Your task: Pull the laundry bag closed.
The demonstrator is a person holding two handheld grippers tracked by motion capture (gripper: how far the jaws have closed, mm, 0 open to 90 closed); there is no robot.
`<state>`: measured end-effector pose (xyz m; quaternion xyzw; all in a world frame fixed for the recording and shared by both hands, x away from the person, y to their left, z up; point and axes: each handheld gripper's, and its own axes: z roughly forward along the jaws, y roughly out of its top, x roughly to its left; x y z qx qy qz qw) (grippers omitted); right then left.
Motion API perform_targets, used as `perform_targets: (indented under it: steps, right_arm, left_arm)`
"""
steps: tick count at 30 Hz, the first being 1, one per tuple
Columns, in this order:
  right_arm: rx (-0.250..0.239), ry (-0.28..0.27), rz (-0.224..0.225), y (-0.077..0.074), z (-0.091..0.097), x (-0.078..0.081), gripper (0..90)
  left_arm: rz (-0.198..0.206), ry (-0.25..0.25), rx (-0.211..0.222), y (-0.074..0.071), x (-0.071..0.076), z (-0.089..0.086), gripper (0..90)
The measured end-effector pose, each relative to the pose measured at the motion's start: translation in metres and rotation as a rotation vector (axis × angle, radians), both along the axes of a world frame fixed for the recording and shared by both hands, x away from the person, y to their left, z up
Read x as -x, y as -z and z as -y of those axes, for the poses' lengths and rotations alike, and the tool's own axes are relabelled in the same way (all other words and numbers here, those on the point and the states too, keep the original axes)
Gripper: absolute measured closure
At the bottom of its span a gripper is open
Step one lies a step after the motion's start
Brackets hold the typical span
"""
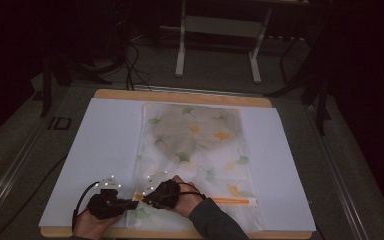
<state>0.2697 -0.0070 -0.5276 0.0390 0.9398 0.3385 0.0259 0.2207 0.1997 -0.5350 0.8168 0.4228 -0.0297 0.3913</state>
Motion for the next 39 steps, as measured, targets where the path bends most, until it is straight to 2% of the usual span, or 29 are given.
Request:
perform_targets:
  steps: [14, 18, 39]
  right_arm:
    - [0.017, -0.003, 0.006, 0.0, 0.001, 0.0, 84.7]
    - [0.022, -0.003, 0.003, 0.001, 0.001, 0.001, 84.7]
    - [0.06, -0.004, 0.006, -0.001, 0.014, 0.002, 84.8]
  left_arm:
    - [0.003, 0.0, 0.003, 0.0, 0.0, -0.001, 88.4]
    - [0.0, 0.002, 0.015, -0.001, 0.001, -0.002, 88.4]
    - [0.009, 0.009, 0.038, -0.003, 0.004, -0.004, 88.4]
